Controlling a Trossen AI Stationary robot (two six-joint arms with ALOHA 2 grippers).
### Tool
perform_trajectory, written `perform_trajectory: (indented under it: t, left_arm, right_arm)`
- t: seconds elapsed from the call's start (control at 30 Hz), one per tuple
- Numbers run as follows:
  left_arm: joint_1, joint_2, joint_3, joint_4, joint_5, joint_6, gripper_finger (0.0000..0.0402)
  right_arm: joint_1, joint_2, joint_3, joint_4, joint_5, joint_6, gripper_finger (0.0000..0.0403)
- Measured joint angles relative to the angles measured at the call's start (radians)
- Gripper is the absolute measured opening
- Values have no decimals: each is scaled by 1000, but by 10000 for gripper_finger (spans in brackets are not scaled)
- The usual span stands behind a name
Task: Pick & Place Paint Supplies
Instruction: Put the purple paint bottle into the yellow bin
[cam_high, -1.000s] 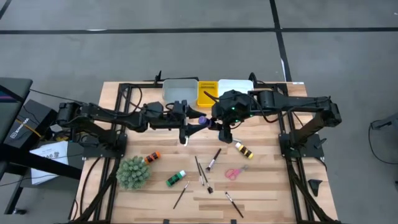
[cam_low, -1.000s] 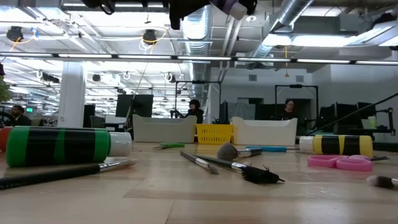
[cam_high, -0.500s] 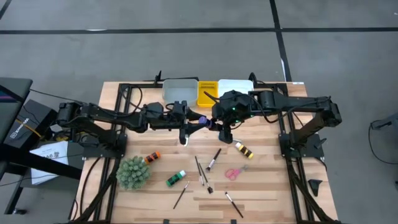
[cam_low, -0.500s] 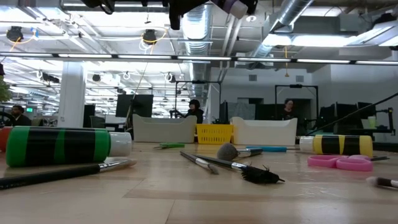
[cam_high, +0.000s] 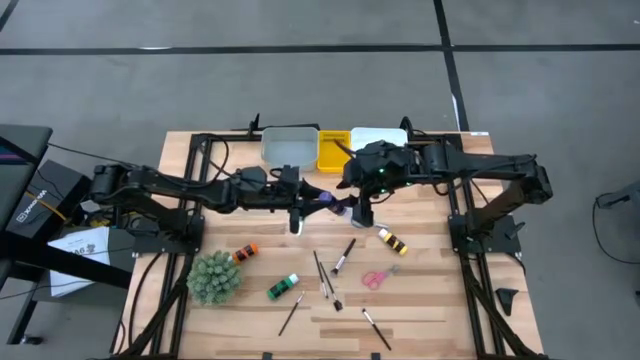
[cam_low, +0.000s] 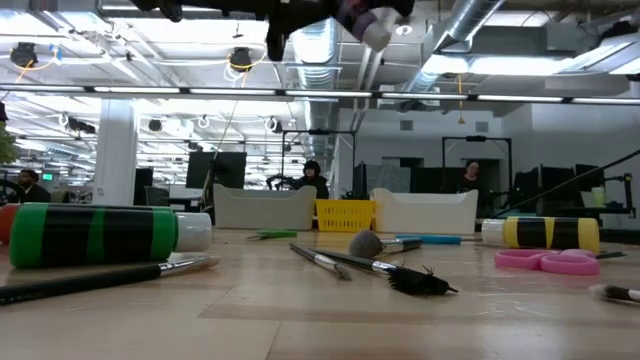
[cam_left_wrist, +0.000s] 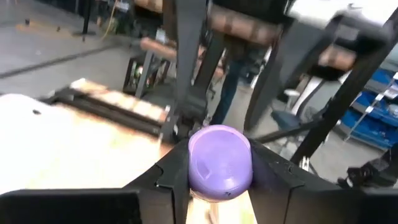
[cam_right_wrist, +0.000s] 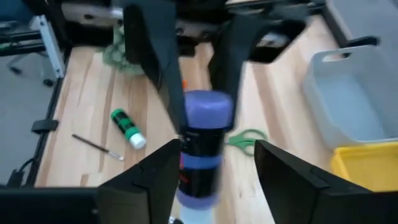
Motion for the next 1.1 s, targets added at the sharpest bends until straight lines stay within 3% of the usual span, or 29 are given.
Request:
perform_trajectory:
  t: [0.13,0.3,0.5,0.7,0.9,1.1]
  left_arm:
    - [-9,-19,0,-84,-7,-49,120]
    - [-9,-22,0,-122,-87,-242,118]
    - [17,-23,0,-43,-185,-544,125]
    - [43,-23,0,52,-252,-814,122]
    - [43,-23,0,186,-307,-954,124]
    - [43,-23,0,311,-366,-987,126]
  right_arm:
    - [-9,-45,0,-2,38,-3,223]
    - [-15,-117,0,15,92,-15,225]
    - [1,-158,0,15,167,-77,221]
    - [0,-168,0,39,174,-89,218]
    - [0,-166,0,86,209,-102,218]
    - [0,-166,0,187,222,-126,218]
